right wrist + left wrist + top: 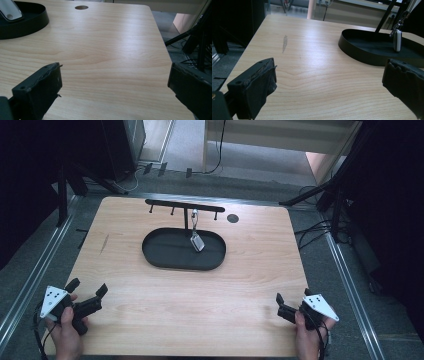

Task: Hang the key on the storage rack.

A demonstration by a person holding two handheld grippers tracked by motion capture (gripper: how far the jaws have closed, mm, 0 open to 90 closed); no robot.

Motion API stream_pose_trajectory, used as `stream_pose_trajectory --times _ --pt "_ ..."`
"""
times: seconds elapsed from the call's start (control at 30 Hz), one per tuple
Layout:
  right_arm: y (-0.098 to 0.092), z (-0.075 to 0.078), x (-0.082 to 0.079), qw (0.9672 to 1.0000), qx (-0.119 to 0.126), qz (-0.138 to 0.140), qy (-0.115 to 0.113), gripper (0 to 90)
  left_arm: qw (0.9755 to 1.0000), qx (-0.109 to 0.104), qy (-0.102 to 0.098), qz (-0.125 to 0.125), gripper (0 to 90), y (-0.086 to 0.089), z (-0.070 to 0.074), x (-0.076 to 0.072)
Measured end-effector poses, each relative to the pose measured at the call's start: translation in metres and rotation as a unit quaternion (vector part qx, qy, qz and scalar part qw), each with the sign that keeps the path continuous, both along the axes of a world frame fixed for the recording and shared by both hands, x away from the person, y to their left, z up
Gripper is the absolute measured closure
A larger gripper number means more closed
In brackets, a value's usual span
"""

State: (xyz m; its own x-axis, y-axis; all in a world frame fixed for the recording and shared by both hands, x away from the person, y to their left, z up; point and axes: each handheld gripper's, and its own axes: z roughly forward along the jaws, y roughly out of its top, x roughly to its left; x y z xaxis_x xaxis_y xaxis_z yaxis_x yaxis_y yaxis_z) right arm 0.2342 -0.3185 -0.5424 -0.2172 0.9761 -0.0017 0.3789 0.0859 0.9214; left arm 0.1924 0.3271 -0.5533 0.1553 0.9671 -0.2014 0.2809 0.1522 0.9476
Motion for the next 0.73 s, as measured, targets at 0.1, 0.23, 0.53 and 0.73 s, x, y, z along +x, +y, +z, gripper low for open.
stream_pose_trajectory --times 0.1,0.23,0.53,0.73 --pt "-0.007 -0.001 -0.003 1.0000 -0.003 -0.005 -0.003 0.0 1.0000 -0.001 -0.001 0.001 0.0 0.000 0.000 0.000" --pt "-0.018 -0.001 -0.008 0.9999 -0.003 -0.013 -0.003 0.0 1.0000 0.000 0.000 0.001 0.0 0.000 0.000 0.000" --pt "-0.039 -0.003 -0.017 0.9994 0.013 -0.031 -0.011 0.0 1.0000 0.005 -0.001 0.006 0.0 -0.001 0.000 -0.001" --pt "-0.040 -0.003 -0.020 0.9992 0.021 -0.029 -0.021 0.0 1.0000 0.004 -0.005 0.006 0.0 -0.001 0.000 -0.003"
